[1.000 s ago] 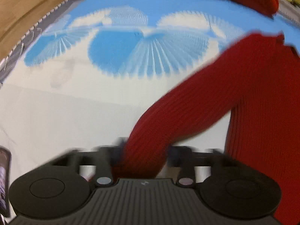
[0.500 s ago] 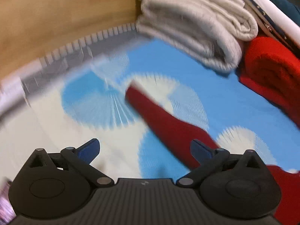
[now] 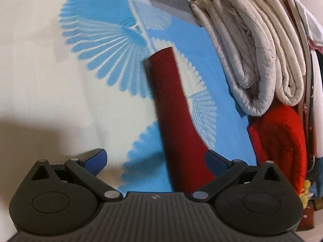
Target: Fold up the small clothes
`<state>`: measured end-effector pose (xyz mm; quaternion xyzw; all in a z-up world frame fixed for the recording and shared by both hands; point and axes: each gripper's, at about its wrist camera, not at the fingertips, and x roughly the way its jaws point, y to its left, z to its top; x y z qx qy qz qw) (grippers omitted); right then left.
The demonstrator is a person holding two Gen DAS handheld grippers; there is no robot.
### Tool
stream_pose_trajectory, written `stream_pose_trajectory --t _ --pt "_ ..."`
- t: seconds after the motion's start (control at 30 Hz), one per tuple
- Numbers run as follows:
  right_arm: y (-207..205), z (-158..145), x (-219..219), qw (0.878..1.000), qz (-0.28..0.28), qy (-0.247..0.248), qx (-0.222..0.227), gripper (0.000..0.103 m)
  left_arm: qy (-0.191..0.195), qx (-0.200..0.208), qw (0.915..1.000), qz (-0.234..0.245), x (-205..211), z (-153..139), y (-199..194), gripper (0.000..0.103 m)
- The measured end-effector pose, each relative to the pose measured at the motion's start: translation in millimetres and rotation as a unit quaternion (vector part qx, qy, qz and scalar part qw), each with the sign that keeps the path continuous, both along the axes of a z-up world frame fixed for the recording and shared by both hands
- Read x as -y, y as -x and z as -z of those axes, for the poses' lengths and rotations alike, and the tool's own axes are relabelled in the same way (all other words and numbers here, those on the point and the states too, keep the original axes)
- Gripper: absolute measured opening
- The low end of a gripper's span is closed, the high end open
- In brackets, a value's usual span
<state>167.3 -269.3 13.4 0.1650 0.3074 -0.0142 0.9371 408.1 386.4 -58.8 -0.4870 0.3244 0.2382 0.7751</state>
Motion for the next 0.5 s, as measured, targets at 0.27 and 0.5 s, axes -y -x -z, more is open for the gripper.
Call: stream_pose_trajectory --t 0.27,0.5 --pt "-7 5 -16 0.999 -0.029 0.031 -0.009 0.085 -0.181 0.022 0.9827 0.032 44 -81 -25 0.0" --pt "-5 2 -17 0.999 -0.036 0.012 -0.016 0.085 -0.171 0.016 0.978 0.118 68 -95 -40 0.064"
